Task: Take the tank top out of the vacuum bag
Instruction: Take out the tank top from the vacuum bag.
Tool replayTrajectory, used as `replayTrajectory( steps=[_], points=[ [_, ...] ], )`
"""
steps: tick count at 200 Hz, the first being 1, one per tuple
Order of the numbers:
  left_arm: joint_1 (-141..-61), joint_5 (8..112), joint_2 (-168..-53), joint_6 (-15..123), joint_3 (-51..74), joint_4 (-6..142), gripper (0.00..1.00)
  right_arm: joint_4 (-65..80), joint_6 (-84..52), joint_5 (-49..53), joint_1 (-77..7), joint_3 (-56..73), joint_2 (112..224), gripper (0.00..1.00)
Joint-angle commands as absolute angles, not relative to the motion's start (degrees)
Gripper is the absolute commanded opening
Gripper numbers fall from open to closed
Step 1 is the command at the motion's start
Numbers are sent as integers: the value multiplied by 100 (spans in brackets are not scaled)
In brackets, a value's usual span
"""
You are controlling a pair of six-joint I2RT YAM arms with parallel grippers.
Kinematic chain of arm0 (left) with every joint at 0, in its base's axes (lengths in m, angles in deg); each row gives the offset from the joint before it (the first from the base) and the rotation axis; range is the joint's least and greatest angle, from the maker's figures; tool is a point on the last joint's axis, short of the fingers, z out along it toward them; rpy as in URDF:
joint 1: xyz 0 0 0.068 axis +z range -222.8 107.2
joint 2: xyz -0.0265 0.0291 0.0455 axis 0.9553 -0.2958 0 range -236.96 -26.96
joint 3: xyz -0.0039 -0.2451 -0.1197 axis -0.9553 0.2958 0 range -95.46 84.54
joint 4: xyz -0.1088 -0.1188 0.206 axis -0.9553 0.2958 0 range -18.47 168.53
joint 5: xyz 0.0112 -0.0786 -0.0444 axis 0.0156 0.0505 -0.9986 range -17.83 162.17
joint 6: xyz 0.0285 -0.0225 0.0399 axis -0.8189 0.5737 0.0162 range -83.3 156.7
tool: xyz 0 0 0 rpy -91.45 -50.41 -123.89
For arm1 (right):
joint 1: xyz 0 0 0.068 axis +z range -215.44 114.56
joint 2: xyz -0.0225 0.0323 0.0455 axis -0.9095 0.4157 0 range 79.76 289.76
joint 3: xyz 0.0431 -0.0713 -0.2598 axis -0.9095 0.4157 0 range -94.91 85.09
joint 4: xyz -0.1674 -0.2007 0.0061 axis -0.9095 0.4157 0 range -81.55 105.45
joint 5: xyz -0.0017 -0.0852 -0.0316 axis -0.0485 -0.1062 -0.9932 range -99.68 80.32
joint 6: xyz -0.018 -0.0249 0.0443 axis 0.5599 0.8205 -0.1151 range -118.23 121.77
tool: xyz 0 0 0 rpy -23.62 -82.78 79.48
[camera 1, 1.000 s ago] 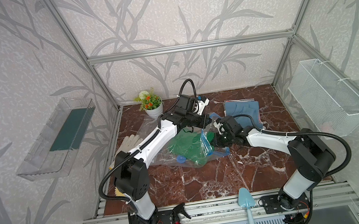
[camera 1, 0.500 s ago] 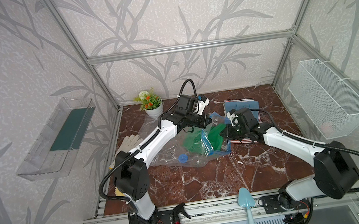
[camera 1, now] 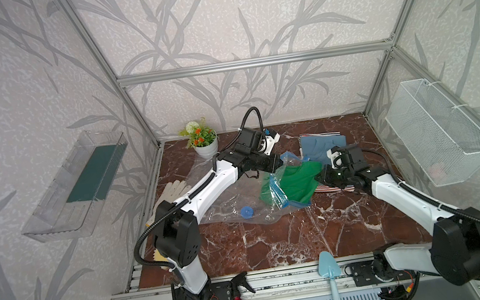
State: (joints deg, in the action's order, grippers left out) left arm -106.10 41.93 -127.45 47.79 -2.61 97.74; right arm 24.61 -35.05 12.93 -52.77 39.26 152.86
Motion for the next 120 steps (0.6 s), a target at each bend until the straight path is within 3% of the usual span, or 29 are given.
replayTrajectory(
  steps=[1,37,96,120],
  points=[
    [-10592,4193,-12769,4663,-327,9875,0,2336,-3157,1728,-5432,4010,15223,1],
    [-10592,4209,-12726,4650,-333,9887,0,2131,-2986,2066,-5480,4022,15523,9],
    [-10591,4188,-12700,4668,-335,9882,0,1940,-2622,2149,-5579,4244,15576,53],
    [-10592,4193,-12676,4658,-335,9881,0,1818,-2192,2479,-5736,4182,15812,63]
  ],
)
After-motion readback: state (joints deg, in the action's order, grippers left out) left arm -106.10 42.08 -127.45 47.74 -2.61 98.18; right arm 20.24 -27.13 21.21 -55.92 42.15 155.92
